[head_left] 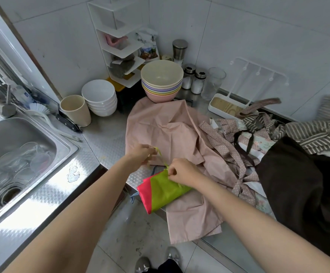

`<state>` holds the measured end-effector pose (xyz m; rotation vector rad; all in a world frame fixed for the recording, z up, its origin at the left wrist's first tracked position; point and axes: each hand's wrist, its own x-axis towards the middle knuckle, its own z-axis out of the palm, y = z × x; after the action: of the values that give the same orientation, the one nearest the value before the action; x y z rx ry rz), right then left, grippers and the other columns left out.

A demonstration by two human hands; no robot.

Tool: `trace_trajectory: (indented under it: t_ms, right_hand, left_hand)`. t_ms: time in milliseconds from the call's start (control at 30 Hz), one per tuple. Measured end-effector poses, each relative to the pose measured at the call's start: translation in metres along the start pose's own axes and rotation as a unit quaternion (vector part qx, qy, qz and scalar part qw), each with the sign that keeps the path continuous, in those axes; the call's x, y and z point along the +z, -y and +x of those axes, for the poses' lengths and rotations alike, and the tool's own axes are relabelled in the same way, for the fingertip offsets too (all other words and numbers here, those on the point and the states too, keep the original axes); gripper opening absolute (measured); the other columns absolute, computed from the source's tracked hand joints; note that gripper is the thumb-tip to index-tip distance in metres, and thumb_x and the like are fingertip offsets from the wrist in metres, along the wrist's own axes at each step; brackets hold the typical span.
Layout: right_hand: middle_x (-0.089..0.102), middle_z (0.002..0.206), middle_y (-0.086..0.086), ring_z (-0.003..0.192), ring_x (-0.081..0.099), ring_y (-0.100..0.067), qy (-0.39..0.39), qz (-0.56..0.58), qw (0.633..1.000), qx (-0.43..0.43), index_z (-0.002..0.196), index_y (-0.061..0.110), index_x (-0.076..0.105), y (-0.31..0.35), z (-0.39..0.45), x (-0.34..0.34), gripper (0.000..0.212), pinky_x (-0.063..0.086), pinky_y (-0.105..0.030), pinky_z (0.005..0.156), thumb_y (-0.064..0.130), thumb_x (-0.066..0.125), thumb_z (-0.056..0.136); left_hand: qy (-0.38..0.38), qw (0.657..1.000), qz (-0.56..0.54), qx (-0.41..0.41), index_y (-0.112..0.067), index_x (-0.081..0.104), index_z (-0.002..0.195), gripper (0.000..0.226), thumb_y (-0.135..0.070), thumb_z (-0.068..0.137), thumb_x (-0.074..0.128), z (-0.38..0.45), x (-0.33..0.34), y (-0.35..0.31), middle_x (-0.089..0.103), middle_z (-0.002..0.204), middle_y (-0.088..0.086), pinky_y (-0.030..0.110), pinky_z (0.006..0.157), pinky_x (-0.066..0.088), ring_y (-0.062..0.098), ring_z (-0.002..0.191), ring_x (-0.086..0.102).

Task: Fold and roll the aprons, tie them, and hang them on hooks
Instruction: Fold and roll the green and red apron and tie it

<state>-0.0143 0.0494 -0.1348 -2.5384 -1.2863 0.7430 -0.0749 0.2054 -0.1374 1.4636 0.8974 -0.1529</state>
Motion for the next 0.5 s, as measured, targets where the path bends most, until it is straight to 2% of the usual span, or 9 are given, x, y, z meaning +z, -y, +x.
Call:
trace_trajectory:
  t_ms: [33, 100, 167, 233, 300, 367, 433, 500]
  right_hand:
    - [0.067, 0.088, -0.005, 0.083, 0.064, -0.017, -0.003, 0.083, 0.996, 0.025, 0.081, 0.013, 0.071, 0.0, 0.001, -0.003, 0.005, 0.046, -0.026, 0.07, 0.014, 0.066, 0.082]
    - [0.057, 0.066, -0.001, 0.058, 0.058, -0.008, -0.014, 0.286, 0.954, 0.086, 0.068, 0.014, 0.061, 0.002, 0.003, -0.01, 0.017, 0.05, -0.02, 0.061, 0.009, 0.068, 0.082]
    - [0.053, 0.063, 0.001, 0.056, 0.055, -0.005, -0.018, 0.437, 0.893, 0.108, 0.066, 0.013, 0.055, 0.002, 0.006, -0.013, 0.023, 0.052, -0.016, 0.058, 0.005, 0.063, 0.086]
    - [0.063, 0.064, 0.003, 0.056, 0.06, -0.001, -0.007, 0.495, 0.863, 0.102, 0.07, 0.011, 0.055, 0.002, 0.006, -0.014, 0.022, 0.05, -0.011, 0.055, 0.003, 0.058, 0.09]
    - [0.065, 0.055, 0.007, 0.05, 0.06, 0.001, 0.012, 0.489, 0.867, 0.095, 0.07, 0.011, 0.055, 0.001, 0.006, -0.011, 0.022, 0.049, -0.011, 0.054, 0.003, 0.056, 0.09]
    - [0.062, 0.051, 0.007, 0.048, 0.057, -0.001, 0.023, 0.408, 0.908, 0.089, 0.063, 0.014, 0.052, -0.001, 0.008, -0.006, 0.028, 0.048, -0.016, 0.053, 0.002, 0.059, 0.087]
    - [0.06, 0.046, 0.011, 0.049, 0.053, -0.002, 0.042, 0.288, 0.954, 0.068, 0.057, 0.016, 0.048, -0.004, 0.01, -0.006, 0.033, 0.045, -0.02, 0.057, 0.003, 0.061, 0.083]
    - [0.058, 0.041, 0.014, 0.046, 0.051, 0.003, 0.059, 0.227, 0.97, 0.063, 0.054, 0.018, 0.047, -0.008, 0.013, -0.01, 0.034, 0.041, -0.021, 0.059, 0.005, 0.063, 0.081]
  left_hand:
    - [0.039, 0.994, -0.095, -0.038, -0.011, 0.054, 0.079, 0.023, -0.009, 0.097, 0.041, -0.007, 0.005, 0.001, 0.066, 0.076, 0.001, 0.021, 0.055, 0.042, 0.014, 0.066, 0.064]
    - [0.083, 0.972, -0.201, -0.091, -0.012, 0.049, 0.077, 0.031, -0.011, 0.1, 0.029, -0.015, 0.013, 0.004, 0.069, 0.064, -0.001, 0.026, 0.055, 0.044, 0.011, 0.051, 0.065]
    - [0.063, 0.962, -0.239, -0.119, -0.013, 0.044, 0.074, 0.031, -0.011, 0.1, 0.027, -0.016, 0.019, 0.005, 0.064, 0.061, 0.002, 0.03, 0.059, 0.041, 0.013, 0.041, 0.061]
    - [0.029, 0.958, -0.252, -0.134, -0.013, 0.043, 0.074, 0.028, -0.009, 0.098, 0.031, -0.015, 0.024, 0.005, 0.049, 0.067, 0.005, 0.031, 0.058, 0.04, 0.018, 0.044, 0.056]
    - [0.012, 0.951, -0.278, -0.137, -0.011, 0.04, 0.073, 0.027, -0.006, 0.098, 0.031, -0.013, 0.027, 0.004, 0.037, 0.064, 0.007, 0.031, 0.054, 0.035, 0.021, 0.052, 0.043]
    - [0.007, 0.946, -0.293, -0.136, -0.011, 0.037, 0.071, 0.028, -0.005, 0.097, 0.029, -0.013, 0.031, 0.002, 0.037, 0.054, 0.009, 0.031, 0.053, 0.031, 0.021, 0.049, 0.039]
    - [-0.003, 0.948, -0.289, -0.136, -0.011, 0.037, 0.072, 0.027, -0.004, 0.097, 0.029, -0.012, 0.034, 0.003, 0.039, 0.05, 0.011, 0.034, 0.052, 0.039, 0.022, 0.051, 0.041]
    - [-0.016, 0.95, -0.28, -0.137, -0.012, 0.038, 0.076, 0.024, -0.006, 0.098, 0.03, -0.008, 0.034, 0.006, 0.039, 0.063, 0.011, 0.038, 0.046, 0.051, 0.023, 0.058, 0.042]
